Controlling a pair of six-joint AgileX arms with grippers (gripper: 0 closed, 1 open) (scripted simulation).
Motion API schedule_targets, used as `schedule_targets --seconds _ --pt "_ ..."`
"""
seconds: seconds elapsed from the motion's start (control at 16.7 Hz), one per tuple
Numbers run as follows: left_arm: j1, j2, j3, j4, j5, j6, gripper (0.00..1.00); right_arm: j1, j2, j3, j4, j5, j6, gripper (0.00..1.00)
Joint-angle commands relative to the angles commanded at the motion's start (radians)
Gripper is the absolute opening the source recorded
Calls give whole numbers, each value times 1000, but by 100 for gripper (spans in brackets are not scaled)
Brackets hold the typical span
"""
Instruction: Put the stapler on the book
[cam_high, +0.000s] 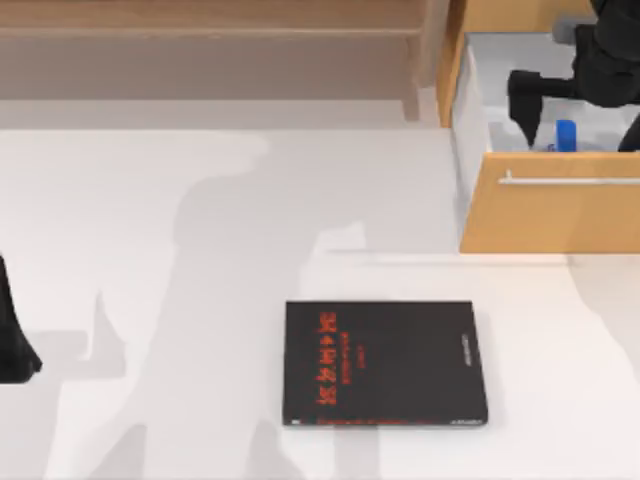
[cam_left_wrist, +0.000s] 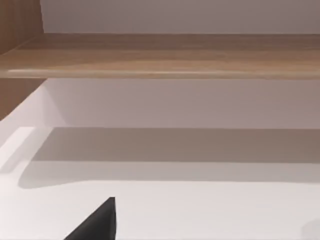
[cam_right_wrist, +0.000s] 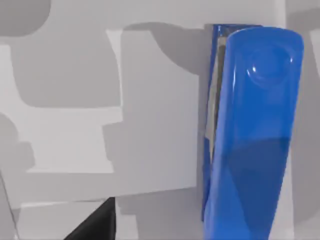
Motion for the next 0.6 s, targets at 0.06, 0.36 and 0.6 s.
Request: schedule_targets --seconds 0.06,0.36,0.6 --pt "0 0 0 0 0 0 100 -1 21 23 -9 -2 2 100" --pt "0 0 0 0 0 0 100 -2 38 41 -15 -3 4 100" --pt "0 0 0 0 0 0 100 -4 34 32 -10 -2 3 100"
